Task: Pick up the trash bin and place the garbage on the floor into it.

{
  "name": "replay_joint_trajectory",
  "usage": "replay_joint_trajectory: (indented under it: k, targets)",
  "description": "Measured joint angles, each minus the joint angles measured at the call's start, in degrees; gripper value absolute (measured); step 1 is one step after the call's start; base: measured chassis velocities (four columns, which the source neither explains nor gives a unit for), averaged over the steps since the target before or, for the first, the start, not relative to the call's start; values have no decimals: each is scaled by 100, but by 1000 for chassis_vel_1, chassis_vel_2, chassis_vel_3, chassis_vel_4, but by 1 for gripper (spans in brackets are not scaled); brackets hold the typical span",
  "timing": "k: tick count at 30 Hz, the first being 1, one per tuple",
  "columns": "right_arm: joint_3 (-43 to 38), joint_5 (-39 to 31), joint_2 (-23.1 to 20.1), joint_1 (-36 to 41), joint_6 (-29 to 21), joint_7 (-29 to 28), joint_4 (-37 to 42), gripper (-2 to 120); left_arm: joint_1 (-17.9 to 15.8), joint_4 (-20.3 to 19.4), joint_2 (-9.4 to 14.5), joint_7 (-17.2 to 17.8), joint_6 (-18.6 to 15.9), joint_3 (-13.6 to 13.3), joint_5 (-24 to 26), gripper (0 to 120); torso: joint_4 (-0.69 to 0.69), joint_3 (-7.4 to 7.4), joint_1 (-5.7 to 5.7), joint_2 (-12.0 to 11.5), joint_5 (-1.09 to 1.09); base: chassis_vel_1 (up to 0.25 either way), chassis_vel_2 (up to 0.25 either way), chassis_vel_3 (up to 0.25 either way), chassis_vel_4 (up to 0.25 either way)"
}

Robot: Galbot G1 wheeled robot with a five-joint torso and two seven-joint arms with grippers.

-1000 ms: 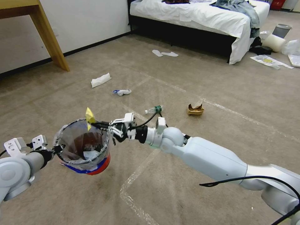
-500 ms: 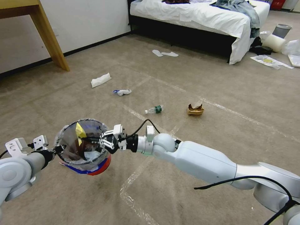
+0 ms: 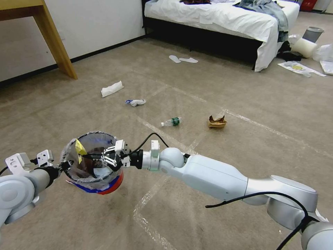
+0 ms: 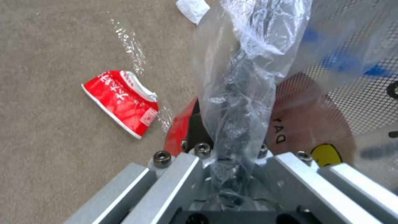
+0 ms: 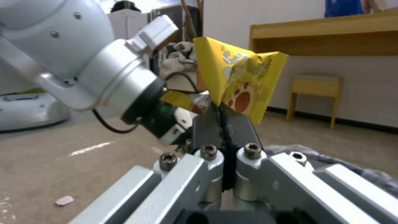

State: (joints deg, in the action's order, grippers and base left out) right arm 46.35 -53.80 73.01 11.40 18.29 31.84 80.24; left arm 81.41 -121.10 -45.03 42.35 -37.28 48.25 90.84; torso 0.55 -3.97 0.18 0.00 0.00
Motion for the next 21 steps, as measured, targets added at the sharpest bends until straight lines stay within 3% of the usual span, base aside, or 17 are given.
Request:
replay_joint_trajectory:
  k: [21]
  targets:
    - [-107, 389, 141, -54, 223, -176, -406, 0, 139, -120, -6, 2, -10, 148, 40, 1, 0, 0, 0, 0, 0, 0, 0, 0, 0]
